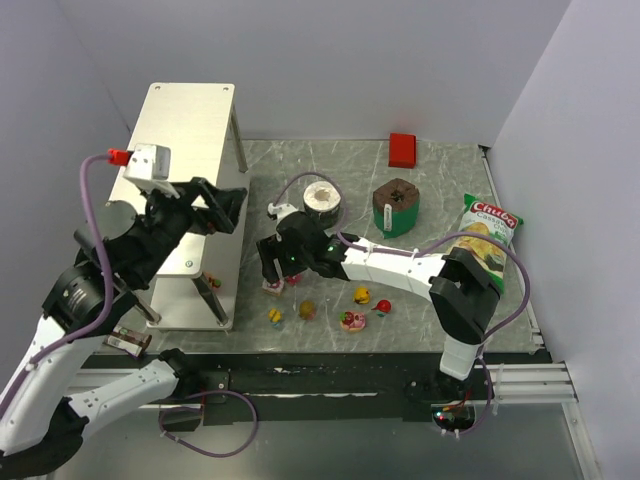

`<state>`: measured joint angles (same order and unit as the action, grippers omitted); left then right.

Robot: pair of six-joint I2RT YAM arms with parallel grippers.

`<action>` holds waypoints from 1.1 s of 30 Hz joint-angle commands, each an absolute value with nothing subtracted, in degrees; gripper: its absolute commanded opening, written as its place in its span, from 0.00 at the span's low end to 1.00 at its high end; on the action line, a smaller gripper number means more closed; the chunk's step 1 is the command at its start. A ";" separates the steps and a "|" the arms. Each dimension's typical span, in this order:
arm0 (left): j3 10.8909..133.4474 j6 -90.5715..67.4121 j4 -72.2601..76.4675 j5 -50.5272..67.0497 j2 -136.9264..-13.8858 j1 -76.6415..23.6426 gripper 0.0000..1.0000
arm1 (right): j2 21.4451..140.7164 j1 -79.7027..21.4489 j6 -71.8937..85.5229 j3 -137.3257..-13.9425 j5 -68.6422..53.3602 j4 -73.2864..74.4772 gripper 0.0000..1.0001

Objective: Place and organize the plastic toys onto the shelf

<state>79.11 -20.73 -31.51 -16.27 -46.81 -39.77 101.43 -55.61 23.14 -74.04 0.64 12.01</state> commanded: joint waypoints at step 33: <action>83.32 -16.79 -29.18 -15.47 -49.83 -39.64 0.99 | 109.86 -56.25 7.12 -78.04 -8.44 10.02 0.52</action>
<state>80.88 -19.03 -30.89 -16.12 -49.50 -39.77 108.01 -55.86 7.94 -74.83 -8.54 11.20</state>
